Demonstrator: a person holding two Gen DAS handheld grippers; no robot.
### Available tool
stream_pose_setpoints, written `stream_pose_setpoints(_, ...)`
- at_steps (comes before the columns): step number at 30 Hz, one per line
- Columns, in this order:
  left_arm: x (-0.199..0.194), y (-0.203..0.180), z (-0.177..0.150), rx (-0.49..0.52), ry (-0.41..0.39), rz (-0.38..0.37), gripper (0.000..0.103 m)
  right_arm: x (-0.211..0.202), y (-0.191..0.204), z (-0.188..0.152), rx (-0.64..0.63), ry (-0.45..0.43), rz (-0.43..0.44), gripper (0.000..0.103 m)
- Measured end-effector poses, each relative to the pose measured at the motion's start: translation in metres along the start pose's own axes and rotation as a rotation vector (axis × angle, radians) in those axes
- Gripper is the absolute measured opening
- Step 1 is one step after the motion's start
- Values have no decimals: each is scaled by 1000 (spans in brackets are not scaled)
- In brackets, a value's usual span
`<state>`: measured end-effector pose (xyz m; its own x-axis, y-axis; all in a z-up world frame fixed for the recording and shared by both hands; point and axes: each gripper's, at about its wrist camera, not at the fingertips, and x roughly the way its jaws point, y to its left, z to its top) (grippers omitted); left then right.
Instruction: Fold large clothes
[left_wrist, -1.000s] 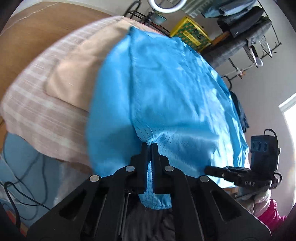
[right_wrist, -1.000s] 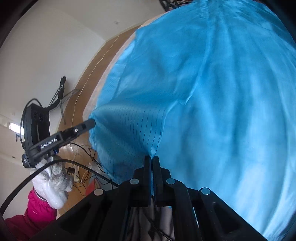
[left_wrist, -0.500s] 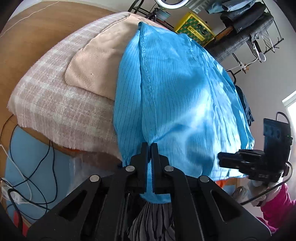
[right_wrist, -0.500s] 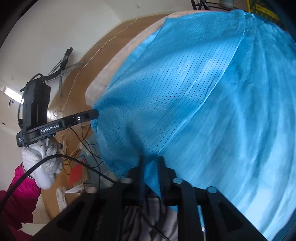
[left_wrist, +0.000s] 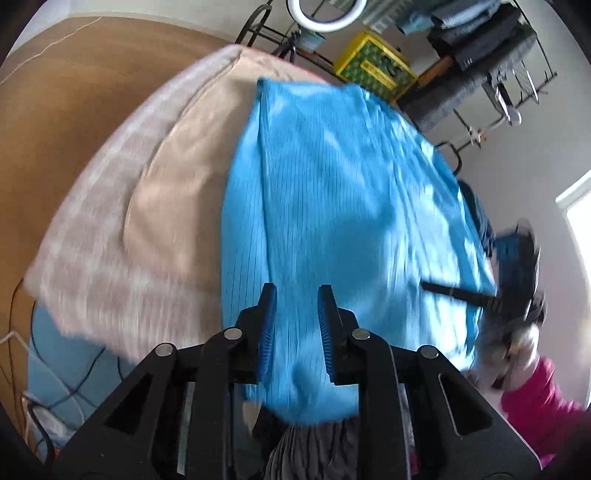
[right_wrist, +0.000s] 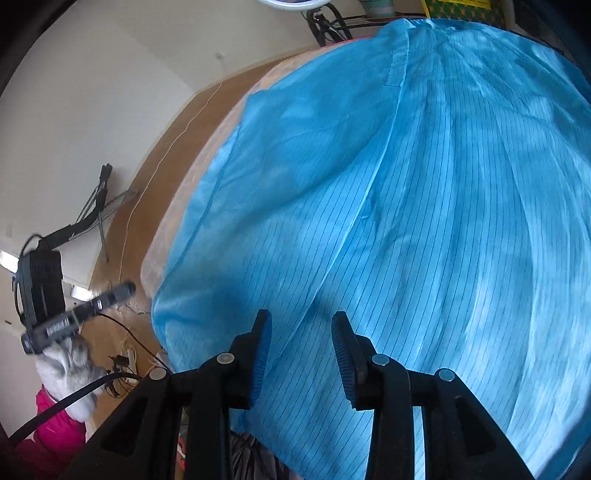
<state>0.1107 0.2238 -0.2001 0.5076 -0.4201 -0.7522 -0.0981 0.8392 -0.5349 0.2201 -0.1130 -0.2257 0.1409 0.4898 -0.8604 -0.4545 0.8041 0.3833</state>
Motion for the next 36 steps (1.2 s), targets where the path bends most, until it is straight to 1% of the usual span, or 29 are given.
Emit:
stream_pose_setpoints(1,6,1,16,-8,6,-12,27,0,-4,3,13,4,9,36)
stream_pose_setpoints(2,13,1,27,-11,21,-16,31,1,-6,3,20,6,14,36)
stream_pose_setpoints(3,23,1,42,-13,25,16,33,6,-2,6,23,8,15,36)
stream_pose_setpoints(5,44,0,64,3,38,70,33,11,-3,7,27,13,20,36)
stream_pose_setpoints(6,53,3,73,-6,41,88,33,15,-3,9,32,17,23,36)
stream_pose_setpoints(8,73,11,90,-51,60,84,33,15,-5,5,42,21,37,36)
stream_pose_setpoints(11,100,16,105,-79,94,73,33,16,-5,3,43,22,50,36)
stream_pose_setpoints(14,120,20,114,-84,117,114,34,18,-5,4,45,22,59,36)
stream_pose_setpoints(15,123,23,115,-97,116,117,34,18,-5,5,47,22,62,36)
stream_pose_setpoints(18,127,26,120,-118,82,89,34,17,-4,4,47,24,70,35)
stream_pose_setpoints(19,130,26,122,-114,81,93,33,19,-4,4,44,25,75,34)
stream_pose_setpoints(20,131,25,122,-109,75,98,29,19,-3,4,41,28,81,32)
stream_pose_setpoints(21,132,24,122,-100,73,108,11,20,-2,4,38,33,89,31)
stream_pose_setpoints(22,134,22,122,-92,75,125,5,21,-1,3,34,36,94,28)
stream_pose_setpoints(23,135,22,122,-89,70,127,4,23,1,3,30,40,97,25)
stream_pose_setpoints(24,134,21,122,-87,63,127,1,23,2,2,25,42,99,23)
stream_pose_setpoints(26,131,19,125,-69,40,144,0,25,6,0,18,48,109,12)
stream_pose_setpoints(28,128,18,130,-53,19,177,0,27,11,-1,7,55,120,5)
stream_pose_setpoints(32,125,17,150,-27,-12,217,0,38,25,3,-16,55,105,0)
stream_pose_setpoints(33,126,16,155,-16,-20,241,0,42,28,6,-11,50,102,0)
stream_pose_setpoints(35,131,17,165,11,-34,313,0,50,31,11,7,41,108,0)
stream_pose_setpoints(36,133,19,168,-10,-29,306,0,54,32,11,18,41,113,0)
